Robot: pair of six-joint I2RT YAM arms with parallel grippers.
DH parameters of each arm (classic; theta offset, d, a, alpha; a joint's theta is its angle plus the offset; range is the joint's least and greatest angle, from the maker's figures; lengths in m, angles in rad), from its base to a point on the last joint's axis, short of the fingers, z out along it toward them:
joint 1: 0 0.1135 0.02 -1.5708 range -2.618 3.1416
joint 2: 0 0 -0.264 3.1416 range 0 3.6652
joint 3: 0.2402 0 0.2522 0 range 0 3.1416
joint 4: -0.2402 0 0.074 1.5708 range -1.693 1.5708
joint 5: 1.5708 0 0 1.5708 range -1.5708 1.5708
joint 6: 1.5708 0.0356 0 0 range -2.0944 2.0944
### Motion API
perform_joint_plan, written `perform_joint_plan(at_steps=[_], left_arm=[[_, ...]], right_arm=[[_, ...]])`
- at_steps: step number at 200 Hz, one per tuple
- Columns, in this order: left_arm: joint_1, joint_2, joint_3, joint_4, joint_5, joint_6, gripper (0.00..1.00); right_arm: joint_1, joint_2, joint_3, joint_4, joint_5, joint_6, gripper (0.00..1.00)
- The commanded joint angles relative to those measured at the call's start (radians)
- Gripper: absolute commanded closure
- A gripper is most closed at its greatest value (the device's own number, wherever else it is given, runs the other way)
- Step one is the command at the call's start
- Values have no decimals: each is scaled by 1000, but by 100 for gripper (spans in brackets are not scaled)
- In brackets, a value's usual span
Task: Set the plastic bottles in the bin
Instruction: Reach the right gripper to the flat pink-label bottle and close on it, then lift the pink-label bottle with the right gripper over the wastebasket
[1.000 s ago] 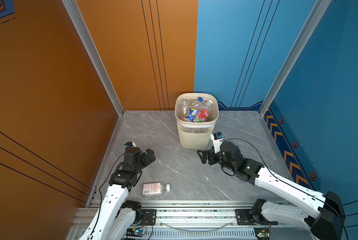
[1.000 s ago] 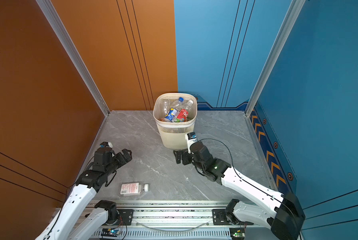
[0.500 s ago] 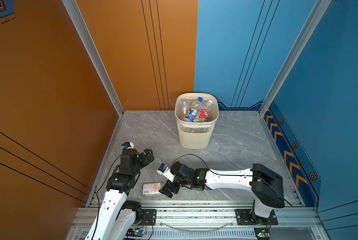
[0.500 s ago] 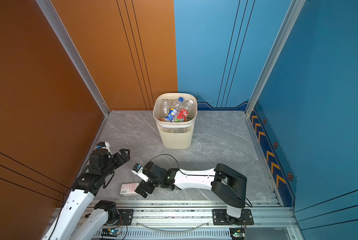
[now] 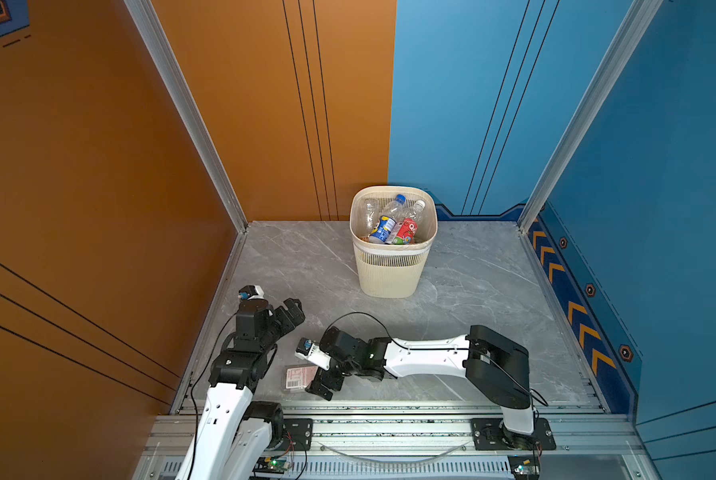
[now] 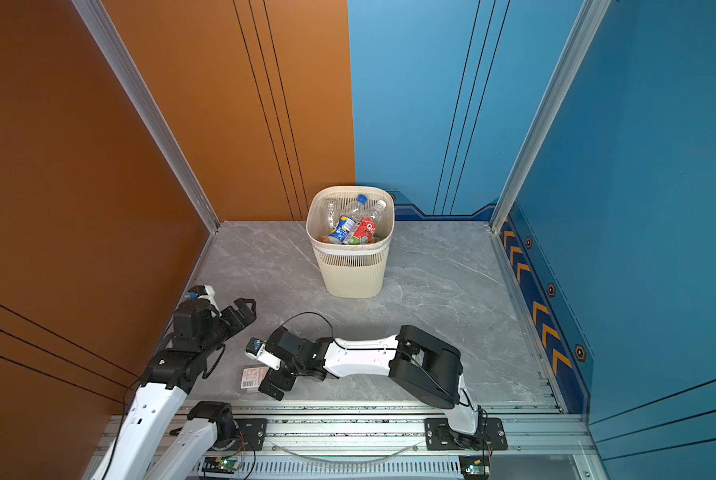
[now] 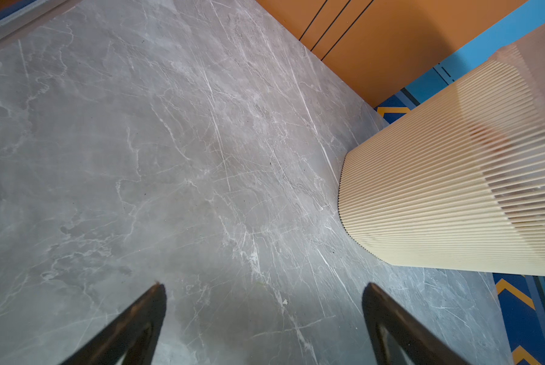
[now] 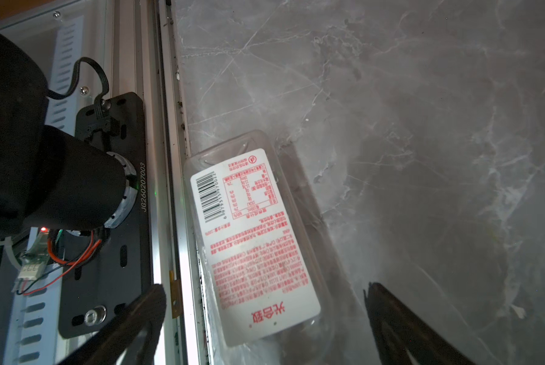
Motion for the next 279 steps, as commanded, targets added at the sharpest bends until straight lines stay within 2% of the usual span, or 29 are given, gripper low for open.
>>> perform_joint_plan(at_steps=[1,51,93,125,154,200,238,279], left_arm=[[11,-5,12,-13,21,19,2],[21,-5,10,-13,26,20,2],[28,-5,8,-16,32,22,2],[35,-5,1,-12,36,23,2],[43,-6,-5,-10,42,25,3],[53,-7,6,26,93,17,3],[52,-1,8,99,169,17,2],[51,6,-5,177,287,22,2]], right_arm=[[8,33,43,-58,-31,-35,0],[4,109,88,-62,-5,-22,0],[-8,156,127,-65,8,3,4],[-15,182,146,-69,13,12,10],[-27,180,143,-60,14,33,22],[-52,116,80,-17,51,82,36],[-89,0,-30,37,131,154,42],[-128,-116,-114,58,223,192,43]])
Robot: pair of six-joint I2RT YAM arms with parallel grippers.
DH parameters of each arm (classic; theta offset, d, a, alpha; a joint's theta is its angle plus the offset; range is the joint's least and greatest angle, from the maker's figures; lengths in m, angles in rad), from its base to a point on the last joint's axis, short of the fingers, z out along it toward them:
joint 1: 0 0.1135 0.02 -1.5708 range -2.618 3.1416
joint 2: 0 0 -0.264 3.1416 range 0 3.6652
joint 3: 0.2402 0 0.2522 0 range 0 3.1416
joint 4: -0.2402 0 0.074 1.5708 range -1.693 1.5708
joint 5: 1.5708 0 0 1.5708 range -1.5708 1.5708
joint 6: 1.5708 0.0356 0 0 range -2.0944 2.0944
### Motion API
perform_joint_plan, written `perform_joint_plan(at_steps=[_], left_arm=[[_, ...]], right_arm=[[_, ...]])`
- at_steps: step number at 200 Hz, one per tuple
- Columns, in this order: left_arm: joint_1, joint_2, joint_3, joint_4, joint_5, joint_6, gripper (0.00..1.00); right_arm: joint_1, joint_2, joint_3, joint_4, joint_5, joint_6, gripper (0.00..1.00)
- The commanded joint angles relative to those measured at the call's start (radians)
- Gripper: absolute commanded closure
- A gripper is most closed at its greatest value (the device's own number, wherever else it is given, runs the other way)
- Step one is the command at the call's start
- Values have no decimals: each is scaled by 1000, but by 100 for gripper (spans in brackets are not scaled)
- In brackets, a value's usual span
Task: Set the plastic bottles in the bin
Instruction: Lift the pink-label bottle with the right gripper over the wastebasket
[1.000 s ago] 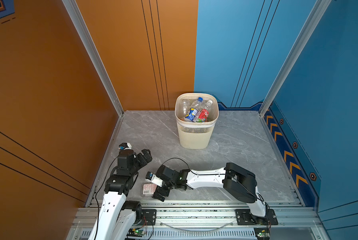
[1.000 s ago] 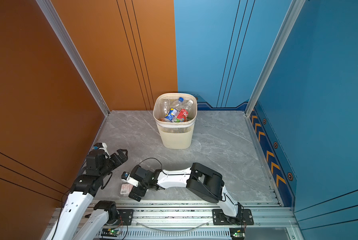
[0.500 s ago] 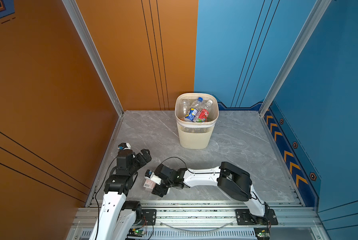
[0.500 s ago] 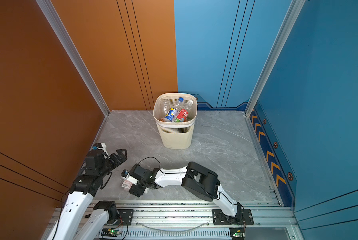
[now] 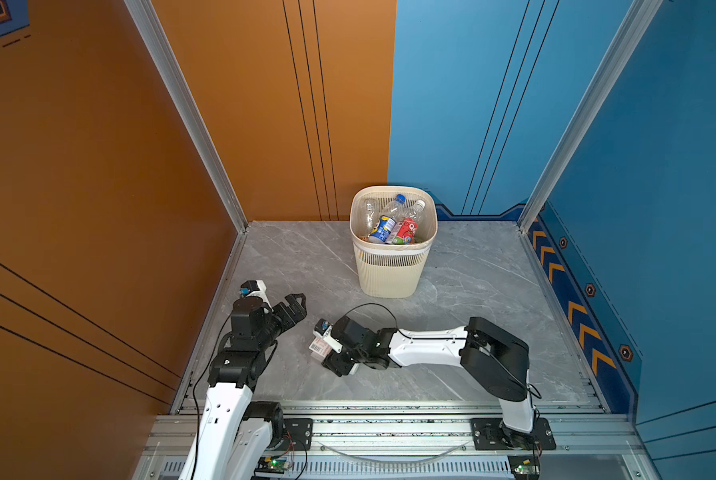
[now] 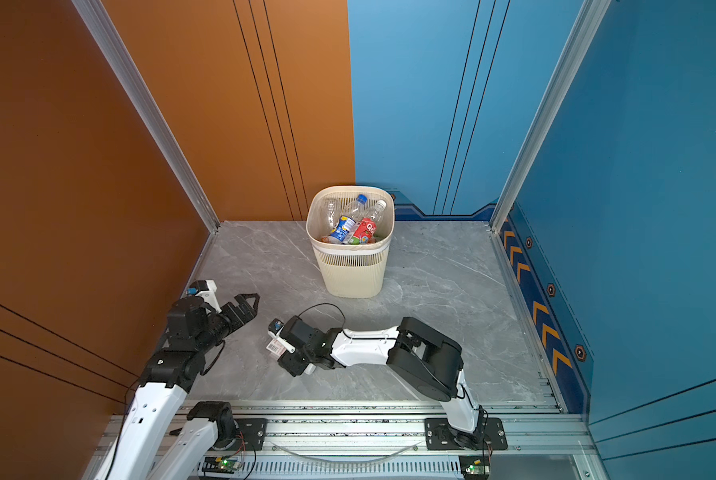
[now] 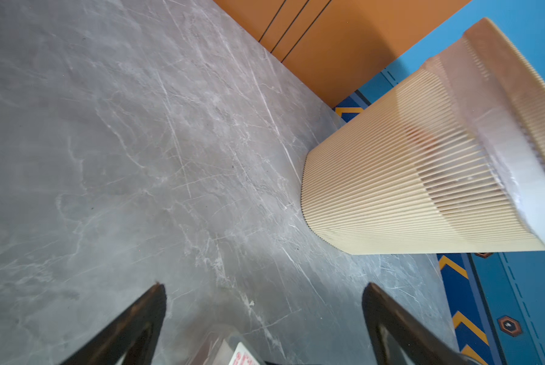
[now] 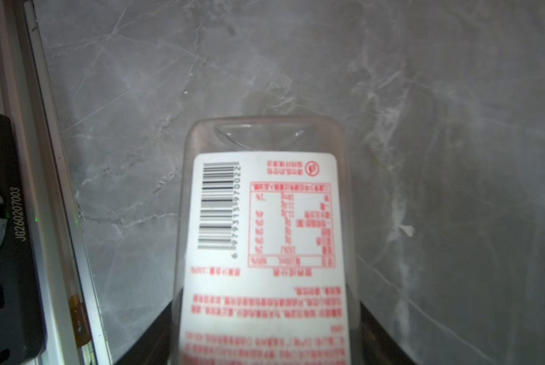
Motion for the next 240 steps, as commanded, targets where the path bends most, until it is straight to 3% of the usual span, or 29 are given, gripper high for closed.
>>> perform_joint_plan(at_steps=[1,90,140,187,240], left_arm=[[6,0,-5,78,106,17,2],[6,-52,-14,113,114,40,2],[4,-73,-19,153,146,54,2],[5,-72,-28,155,131,43,2],[3,-66,-25,152,121,42,2]], right_arm=[[-19,-82,-27,37,95,44,43],[-41,-388,28,-135,279,11,45],[-138,-520,155,-245,359,-58,45],[-316,-474,342,-257,327,-83,44],[-417,-332,498,-209,302,-140,44]])
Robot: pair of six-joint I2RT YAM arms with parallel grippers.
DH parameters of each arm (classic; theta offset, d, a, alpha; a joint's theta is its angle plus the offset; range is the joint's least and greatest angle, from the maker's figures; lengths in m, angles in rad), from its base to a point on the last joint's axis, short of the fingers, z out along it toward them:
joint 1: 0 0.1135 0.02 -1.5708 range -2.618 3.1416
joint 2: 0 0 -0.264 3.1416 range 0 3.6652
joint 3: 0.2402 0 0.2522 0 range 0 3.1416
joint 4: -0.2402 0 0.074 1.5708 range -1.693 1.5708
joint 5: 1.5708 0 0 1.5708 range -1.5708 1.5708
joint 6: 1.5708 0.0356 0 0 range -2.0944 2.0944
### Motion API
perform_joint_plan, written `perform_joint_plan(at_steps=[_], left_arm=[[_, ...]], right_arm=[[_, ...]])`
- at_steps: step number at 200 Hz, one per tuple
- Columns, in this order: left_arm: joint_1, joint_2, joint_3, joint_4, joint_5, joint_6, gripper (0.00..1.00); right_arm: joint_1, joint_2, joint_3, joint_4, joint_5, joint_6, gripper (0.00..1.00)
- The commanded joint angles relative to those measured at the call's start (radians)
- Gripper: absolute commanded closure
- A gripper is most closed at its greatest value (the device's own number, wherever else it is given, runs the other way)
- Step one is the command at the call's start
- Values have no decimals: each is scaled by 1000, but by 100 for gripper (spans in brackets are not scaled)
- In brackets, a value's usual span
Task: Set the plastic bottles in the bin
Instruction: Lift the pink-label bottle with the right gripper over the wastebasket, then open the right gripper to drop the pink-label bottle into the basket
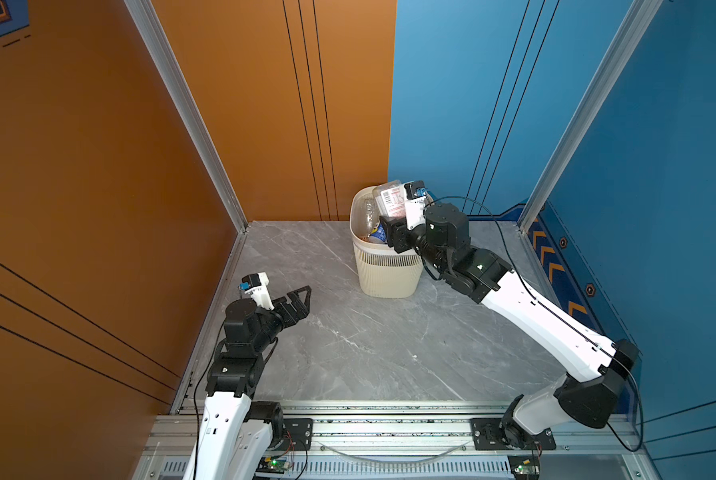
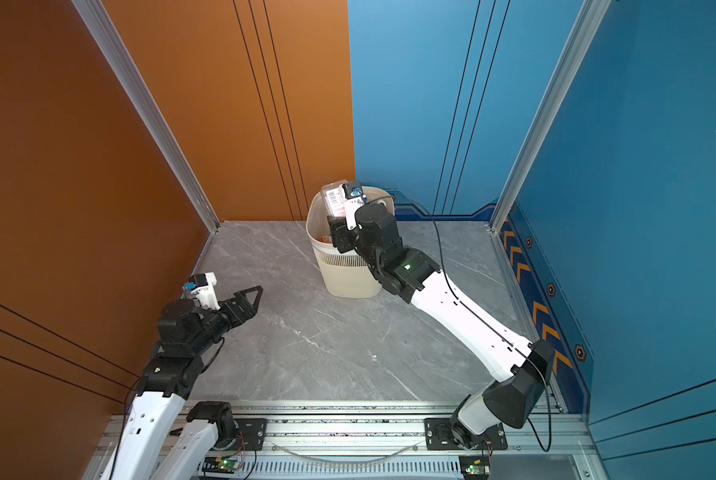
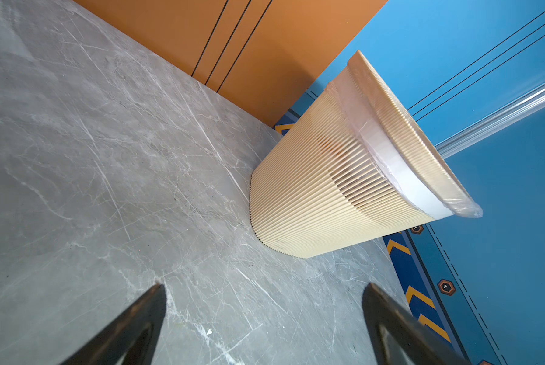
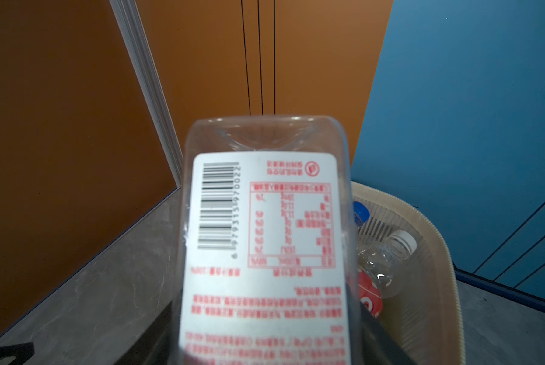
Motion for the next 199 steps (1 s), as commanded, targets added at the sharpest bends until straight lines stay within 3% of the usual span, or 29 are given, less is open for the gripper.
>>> perform_joint_plan(at_steps=[1,94,105,120,128,164,199], left_arm=[[3,-3,-9,17,10,13,2],[4,12,1,9,0,22,2],[5,14,4,9,0,23,2],[5,16,4,13,-4,23,2],[3,16,3,18,-4,24,2],[5,32,4,29,0,26,2],[4,59,5,100,-1,30,2]], right_arm=[[-22,68,60,14,-9,-43,44],[-96,244,236,-35,-87,-100,43],[-96,264,260,-66,-99,-107,30],[-96,275,274,-86,-66,-100,1],[-99,269,272,-93,-53,-93,0],[-109,140,173,-58,10,-58,0],[-131,-133,-141,73,3,26,1]])
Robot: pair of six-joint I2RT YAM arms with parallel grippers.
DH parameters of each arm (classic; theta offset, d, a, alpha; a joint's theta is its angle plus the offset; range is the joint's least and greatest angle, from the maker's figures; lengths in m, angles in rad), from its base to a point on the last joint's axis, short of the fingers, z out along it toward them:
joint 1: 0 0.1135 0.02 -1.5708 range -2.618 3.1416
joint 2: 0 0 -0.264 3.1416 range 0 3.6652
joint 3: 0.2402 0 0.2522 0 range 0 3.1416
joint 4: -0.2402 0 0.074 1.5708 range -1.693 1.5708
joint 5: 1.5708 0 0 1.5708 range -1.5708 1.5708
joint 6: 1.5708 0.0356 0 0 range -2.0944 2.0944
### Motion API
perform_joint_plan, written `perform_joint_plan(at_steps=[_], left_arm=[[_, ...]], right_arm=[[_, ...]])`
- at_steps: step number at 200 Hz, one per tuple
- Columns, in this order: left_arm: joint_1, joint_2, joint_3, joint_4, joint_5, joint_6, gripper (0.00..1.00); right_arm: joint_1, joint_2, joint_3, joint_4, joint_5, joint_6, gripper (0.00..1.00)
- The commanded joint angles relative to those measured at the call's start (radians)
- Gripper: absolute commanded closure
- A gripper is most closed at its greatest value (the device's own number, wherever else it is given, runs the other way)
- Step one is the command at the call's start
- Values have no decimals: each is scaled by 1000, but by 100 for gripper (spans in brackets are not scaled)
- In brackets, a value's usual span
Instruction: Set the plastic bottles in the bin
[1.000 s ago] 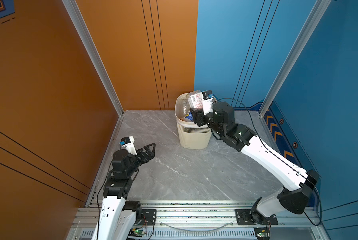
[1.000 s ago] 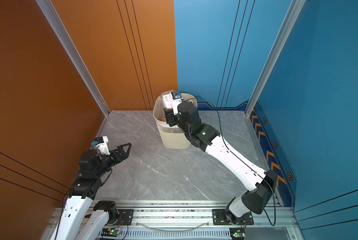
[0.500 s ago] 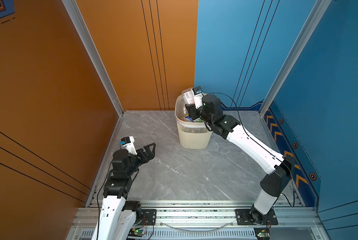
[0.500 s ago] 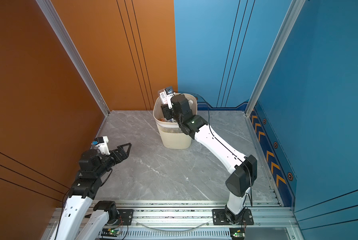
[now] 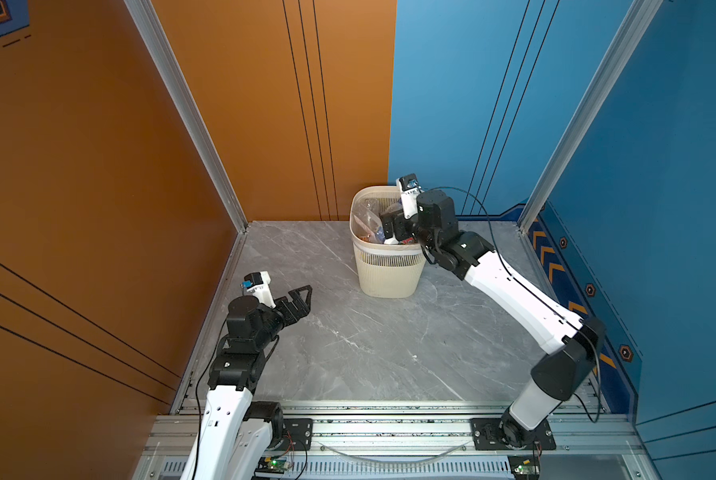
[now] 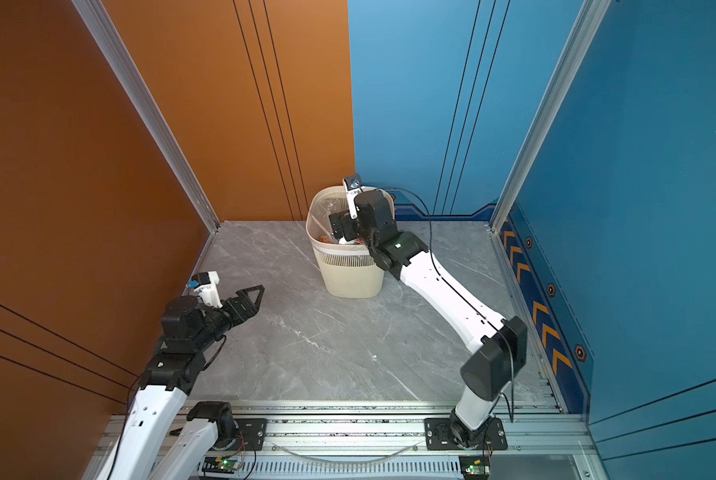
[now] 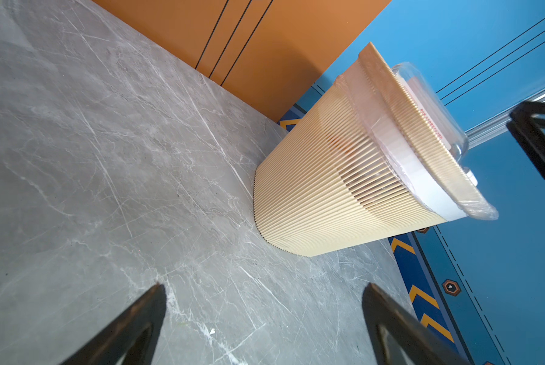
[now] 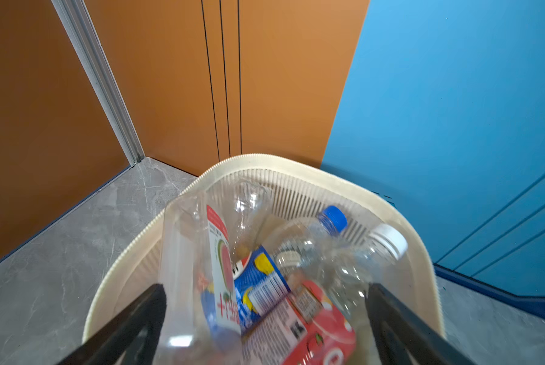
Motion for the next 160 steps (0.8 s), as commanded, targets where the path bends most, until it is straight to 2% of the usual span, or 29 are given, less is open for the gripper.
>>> perform_joint_plan(at_steps=[1,24,65,81,100,115,123,132,143,160], left_arm=[[4,15,5,71,0,25,2],[3,40,5,106,-3,30,2],[-11,61,-39,198,-79,49,2],[-40,81,-89,276,-197,102,2],[-140,74,-164,352,-490,266,2],[-252,52,-297,575,-688,452,2],[-307,59,-370,733,-744,580,2],[-346,81,-416,825,-794,696,2],[-352,101,-425,824,-847,734,2],[-297,151,-456,872,-820,722,2]], right_arm=[[-20,-199,-161,110,26,78,1],[-20,-415,-432,156,43,123,0],[-17,-800,-972,206,234,193,0],[-15,-935,-1127,192,327,209,1],[-16,-1064,-1259,213,431,182,1],[-22,-1123,-1350,297,514,115,1],[-30,-1131,-1384,334,556,87,0],[-50,-1120,-1409,374,584,65,1],[-90,-1087,-1432,427,576,53,1],[-183,-998,-1469,584,487,37,1]])
